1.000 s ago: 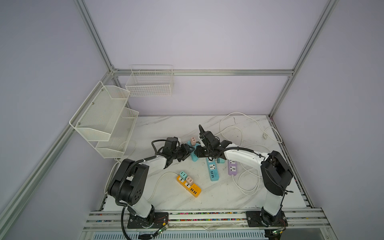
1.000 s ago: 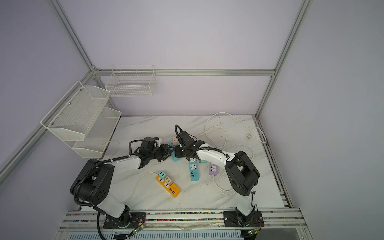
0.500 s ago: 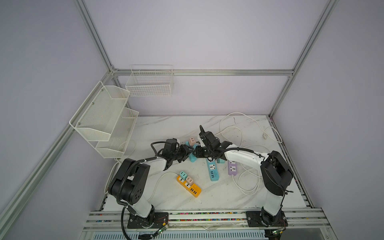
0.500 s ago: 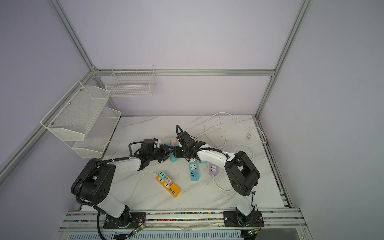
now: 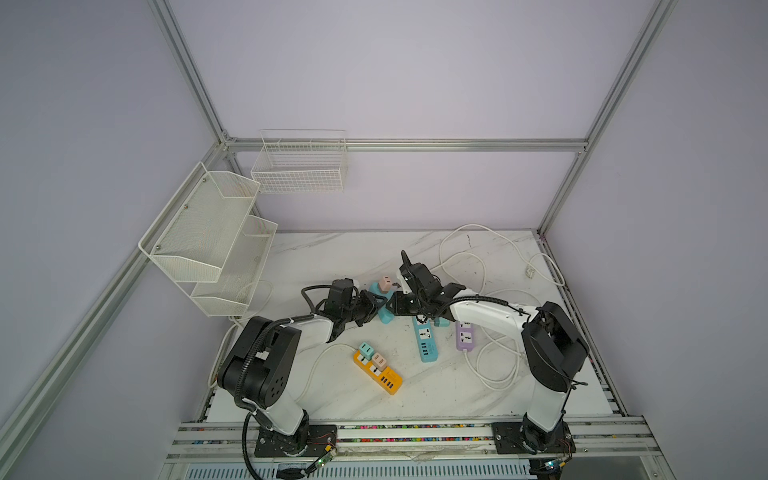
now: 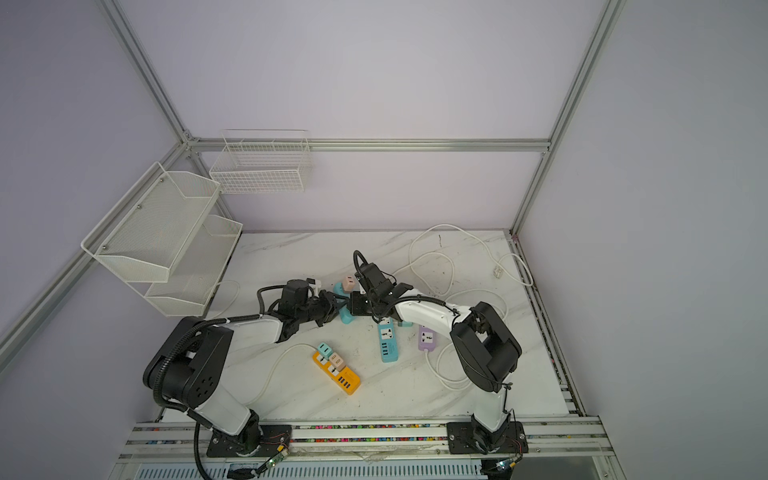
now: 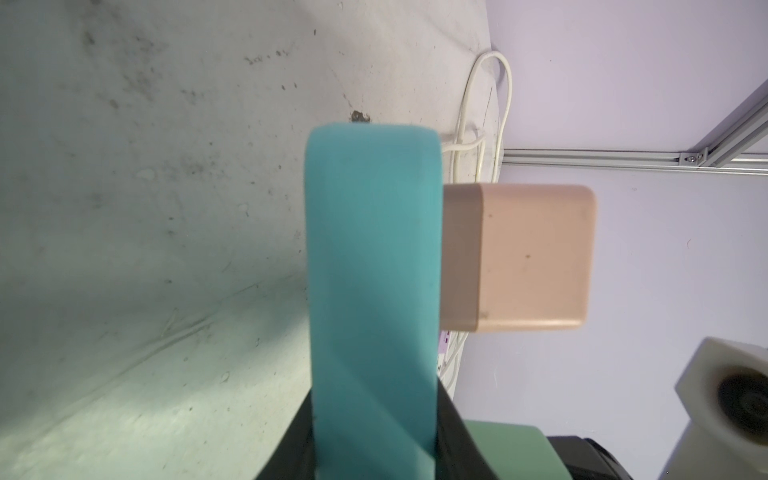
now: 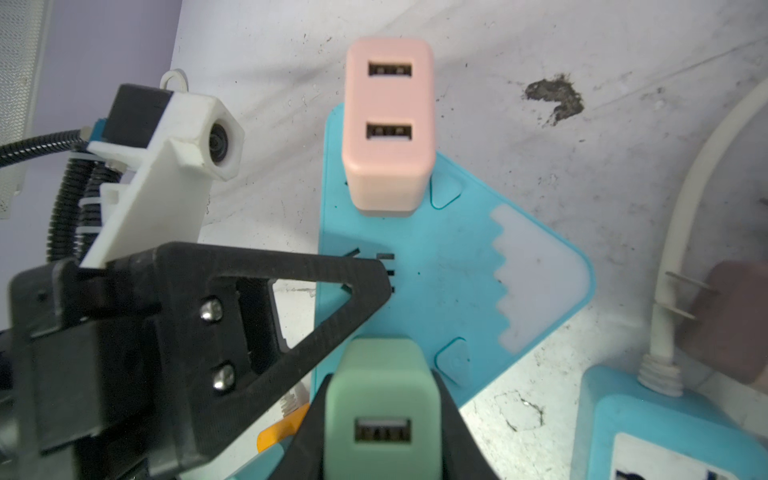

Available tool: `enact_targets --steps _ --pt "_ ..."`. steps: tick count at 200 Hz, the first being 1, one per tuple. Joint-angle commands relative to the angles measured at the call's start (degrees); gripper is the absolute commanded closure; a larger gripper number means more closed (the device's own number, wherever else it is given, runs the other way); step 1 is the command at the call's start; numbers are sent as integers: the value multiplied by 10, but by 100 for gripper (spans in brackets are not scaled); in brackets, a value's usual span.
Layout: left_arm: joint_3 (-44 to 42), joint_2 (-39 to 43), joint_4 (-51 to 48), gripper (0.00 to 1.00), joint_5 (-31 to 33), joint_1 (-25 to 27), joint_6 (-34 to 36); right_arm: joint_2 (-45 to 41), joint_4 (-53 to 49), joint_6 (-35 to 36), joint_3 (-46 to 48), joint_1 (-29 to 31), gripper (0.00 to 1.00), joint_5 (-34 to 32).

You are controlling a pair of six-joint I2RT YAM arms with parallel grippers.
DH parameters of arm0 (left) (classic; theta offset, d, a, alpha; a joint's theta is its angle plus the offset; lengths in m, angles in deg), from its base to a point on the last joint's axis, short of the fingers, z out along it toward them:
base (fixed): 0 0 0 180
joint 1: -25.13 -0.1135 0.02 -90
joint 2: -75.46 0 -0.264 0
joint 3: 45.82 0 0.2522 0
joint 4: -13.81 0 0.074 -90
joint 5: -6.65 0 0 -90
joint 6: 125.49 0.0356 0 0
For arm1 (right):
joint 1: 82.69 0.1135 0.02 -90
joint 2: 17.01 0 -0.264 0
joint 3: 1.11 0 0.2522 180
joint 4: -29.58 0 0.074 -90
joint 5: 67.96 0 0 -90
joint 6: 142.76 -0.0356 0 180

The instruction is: Pull the plug off the socket

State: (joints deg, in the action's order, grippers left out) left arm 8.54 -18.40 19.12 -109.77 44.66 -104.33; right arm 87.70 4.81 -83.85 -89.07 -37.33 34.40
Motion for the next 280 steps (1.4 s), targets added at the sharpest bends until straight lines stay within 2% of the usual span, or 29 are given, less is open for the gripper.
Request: enact_targets --steps 1,38,58,84,111,136,151,176,188,232,242,280 --pt "-18 -4 -15 76 -7 2 25 -31 27 34 0 5 76 -18" --pt "-22 -5 2 85 -13 2 23 -31 39 42 10 6 76 2" --pt "-22 6 9 89 -13 2 24 -46 39 47 27 -1 75 -22" --pt "-15 16 5 93 -13 2 30 -48 51 47 39 -16 75 9" --pt "-12 20 15 98 -12 2 30 -46 79 10 42 -7 75 24" --pt "-12 27 16 99 -7 1 29 -42 38 43 12 12 75 -20" --pt "-13 31 17 100 -5 1 29 -45 25 58 13 4 74 -22" --pt "-12 37 21 100 -9 -1 27 -60 62 50 56 -47 74 41" --pt "-11 42 22 100 -8 -1 27 -60 57 53 50 -49 74 29" --pt "-3 48 19 100 -2 -2 32 -47 21 73 -6 11 74 -28" --pt "-3 49 19 100 0 -3 32 -47 22 77 -5 13 74 -16" --pt "-4 53 20 100 0 -4 31 -66 46 62 38 -41 74 20"
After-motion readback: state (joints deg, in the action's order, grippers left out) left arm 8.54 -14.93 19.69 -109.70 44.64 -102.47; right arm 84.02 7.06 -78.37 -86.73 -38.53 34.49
